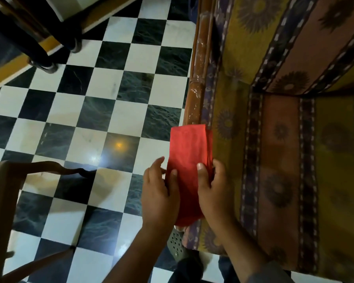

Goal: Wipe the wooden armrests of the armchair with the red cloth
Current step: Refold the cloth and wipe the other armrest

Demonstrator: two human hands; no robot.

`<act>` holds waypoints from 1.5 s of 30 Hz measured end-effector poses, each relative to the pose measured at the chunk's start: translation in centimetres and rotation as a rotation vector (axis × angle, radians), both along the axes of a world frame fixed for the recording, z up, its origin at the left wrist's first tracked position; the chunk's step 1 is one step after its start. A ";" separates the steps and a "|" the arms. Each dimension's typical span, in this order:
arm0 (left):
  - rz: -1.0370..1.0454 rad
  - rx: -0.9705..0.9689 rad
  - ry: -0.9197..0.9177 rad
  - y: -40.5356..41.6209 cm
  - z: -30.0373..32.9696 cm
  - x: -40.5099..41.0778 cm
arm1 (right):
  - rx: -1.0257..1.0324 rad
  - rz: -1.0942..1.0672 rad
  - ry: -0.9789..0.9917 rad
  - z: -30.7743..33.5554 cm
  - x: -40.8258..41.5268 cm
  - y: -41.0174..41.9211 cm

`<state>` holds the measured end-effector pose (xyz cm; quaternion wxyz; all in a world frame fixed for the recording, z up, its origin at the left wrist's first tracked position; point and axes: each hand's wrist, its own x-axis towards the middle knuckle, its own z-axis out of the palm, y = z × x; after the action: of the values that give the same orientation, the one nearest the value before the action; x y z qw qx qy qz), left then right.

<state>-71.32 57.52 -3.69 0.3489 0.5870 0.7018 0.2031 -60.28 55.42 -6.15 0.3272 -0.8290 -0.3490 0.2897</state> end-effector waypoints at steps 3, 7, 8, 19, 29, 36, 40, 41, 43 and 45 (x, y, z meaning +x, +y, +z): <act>-0.225 0.282 0.248 0.6 0.8 1.4 | 0.040 0.065 0.093 -0.2 1.1 0.3; -0.589 0.200 0.383 0.4 0.3 3.6 | 0.106 0.069 0.228 -1.4 3.9 0.1; -0.631 0.164 0.402 0.2 -0.3 3.7 | 0.109 0.080 0.126 -2.0 4.7 0.1; -0.635 0.236 0.569 0.3 -2.6 3.7 | -0.119 0.682 -0.731 -15.0 9.2 0.2; -0.597 0.285 0.363 4.5 -3.0 4.6 | -0.155 0.680 -0.763 -16.3 9.1 -0.3; -0.613 0.297 0.343 1.9 -3.3 3.3 | -0.224 0.707 -0.748 -15.3 8.9 -0.1; -0.640 0.293 0.417 1.8 -3.4 3.2 | -0.208 0.693 -0.764 -15.4 8.8 -0.1; -0.649 0.294 0.411 2.3 -3.4 3.5 | -0.196 0.690 -0.766 -15.5 8.7 -0.1; -0.645 0.303 0.384 3.7 -3.2 4.2 | -0.177 0.685 -0.768 -15.5 8.7 -0.3; -0.624 0.307 0.355 5.2 -3.2 4.6 | -0.163 0.676 -0.777 -15.6 8.6 -0.4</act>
<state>-66.69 62.71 -6.88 0.1754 0.8436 0.5004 0.0850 -51.64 55.05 -21.74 -0.0038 -0.7390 -0.6693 0.0766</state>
